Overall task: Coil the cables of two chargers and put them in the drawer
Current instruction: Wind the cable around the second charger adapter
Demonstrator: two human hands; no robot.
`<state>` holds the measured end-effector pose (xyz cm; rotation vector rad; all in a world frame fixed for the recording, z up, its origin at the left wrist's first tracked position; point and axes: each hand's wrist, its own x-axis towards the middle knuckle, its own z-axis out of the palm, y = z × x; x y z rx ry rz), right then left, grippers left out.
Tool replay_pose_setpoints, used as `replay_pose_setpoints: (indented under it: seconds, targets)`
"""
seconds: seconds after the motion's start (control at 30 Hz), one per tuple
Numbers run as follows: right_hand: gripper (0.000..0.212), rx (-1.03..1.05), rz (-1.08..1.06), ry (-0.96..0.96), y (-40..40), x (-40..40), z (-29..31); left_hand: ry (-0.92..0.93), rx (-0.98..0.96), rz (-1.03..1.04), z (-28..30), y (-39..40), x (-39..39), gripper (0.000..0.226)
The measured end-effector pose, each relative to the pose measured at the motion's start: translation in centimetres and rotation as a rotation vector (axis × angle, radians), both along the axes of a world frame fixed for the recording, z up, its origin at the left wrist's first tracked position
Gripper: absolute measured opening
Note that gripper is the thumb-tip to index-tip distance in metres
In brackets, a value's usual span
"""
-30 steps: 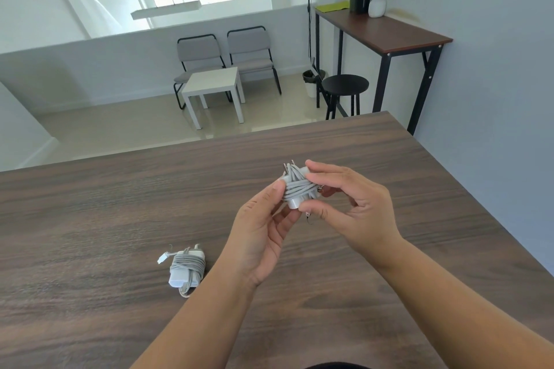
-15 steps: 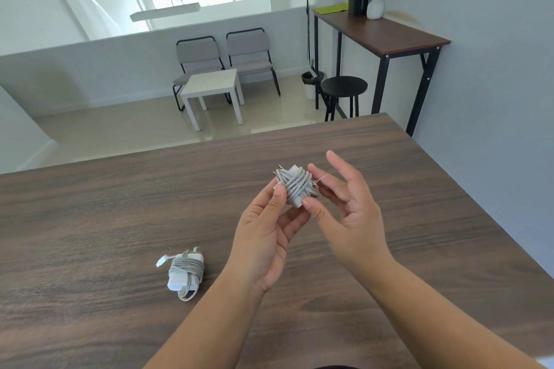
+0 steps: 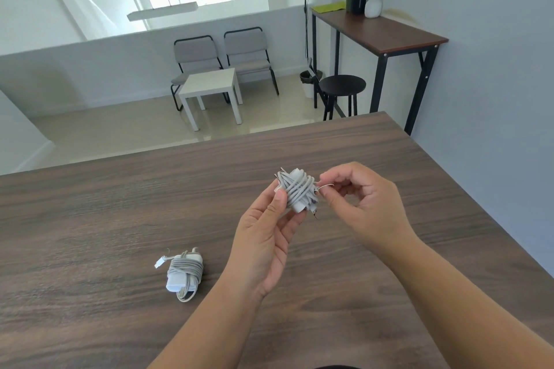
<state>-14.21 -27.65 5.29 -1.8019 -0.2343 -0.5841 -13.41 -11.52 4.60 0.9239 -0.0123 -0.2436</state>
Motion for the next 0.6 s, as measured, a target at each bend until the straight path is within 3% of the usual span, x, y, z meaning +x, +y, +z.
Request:
replay_pose_setpoints:
  seconds: [0.23,0.6]
  targets:
    - [0.019,0.135,0.001,0.083,0.4,-0.5,1.3,-0.024,-0.082,-0.016,-0.3,0.3,0.0,0.043]
    - [0.021,-0.032,-0.155,0.013,1.4,-1.9,2.0,-0.102,-0.028,-0.003,-0.4,0.3,0.0,0.046]
